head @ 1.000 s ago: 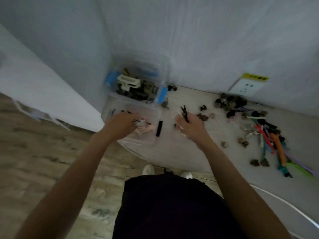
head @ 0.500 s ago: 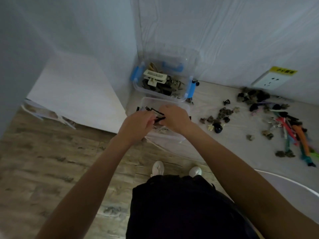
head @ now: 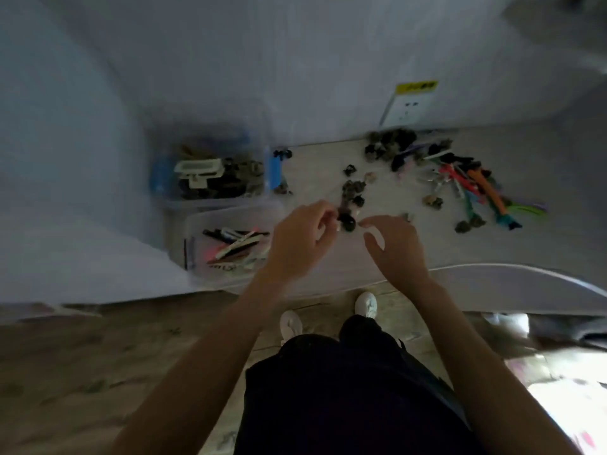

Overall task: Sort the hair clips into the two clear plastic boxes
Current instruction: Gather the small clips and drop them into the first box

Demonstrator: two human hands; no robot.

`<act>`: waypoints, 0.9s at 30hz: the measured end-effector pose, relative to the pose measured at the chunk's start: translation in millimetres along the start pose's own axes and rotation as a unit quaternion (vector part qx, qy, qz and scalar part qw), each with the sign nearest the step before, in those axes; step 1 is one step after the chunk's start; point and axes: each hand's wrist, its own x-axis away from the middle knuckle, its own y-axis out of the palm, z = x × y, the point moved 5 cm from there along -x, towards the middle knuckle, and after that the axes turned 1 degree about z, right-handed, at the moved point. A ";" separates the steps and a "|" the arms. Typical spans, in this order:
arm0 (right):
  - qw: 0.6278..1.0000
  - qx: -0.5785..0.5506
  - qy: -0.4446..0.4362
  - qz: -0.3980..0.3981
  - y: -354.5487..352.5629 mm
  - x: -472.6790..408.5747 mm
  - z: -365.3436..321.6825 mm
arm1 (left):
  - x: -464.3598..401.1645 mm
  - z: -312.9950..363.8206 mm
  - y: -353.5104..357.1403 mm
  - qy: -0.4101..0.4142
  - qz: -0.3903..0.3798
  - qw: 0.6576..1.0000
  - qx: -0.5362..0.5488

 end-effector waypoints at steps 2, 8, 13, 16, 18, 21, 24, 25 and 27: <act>0.997 0.010 0.074 0.000 -12.7 9.0 43.9 | -18.9 4.8 41.3 -0.008 -0.077 0.997 0.004; 0.977 0.052 0.188 -0.080 -28.8 6.3 153.2 | -58.7 -1.1 116.1 -0.104 -0.131 0.982 -0.087; 0.977 0.037 0.179 -0.113 -31.9 -26.3 196.1 | -69.4 -5.8 144.5 -0.178 -0.143 0.964 -0.134; 0.977 0.036 0.150 -0.148 -27.9 -44.2 201.7 | -73.5 -2.1 153.2 -0.192 -0.135 0.966 -0.107; 0.976 0.024 0.120 -0.183 -23.6 -53.0 199.2 | -74.4 5.3 159.3 -0.182 -0.135 0.971 -0.072; 0.972 -0.026 0.057 -0.229 -17.3 -57.4 185.1 | -70.9 16.7 161.4 -0.154 -0.126 0.979 -0.033; 0.979 -0.060 0.033 -0.193 -29.4 -54.4 181.6 | -62.8 23.0 157.7 -0.110 -0.092 0.985 -0.099; 0.985 -0.048 0.037 -0.162 -39.0 -52.9 186.5 | -61.4 26.2 158.5 -0.093 -0.085 0.983 -0.130; 0.992 -0.005 0.075 -0.105 -59.8 -44.8 206.7 | -60.2 33.5 165.7 -0.077 -0.089 0.979 -0.167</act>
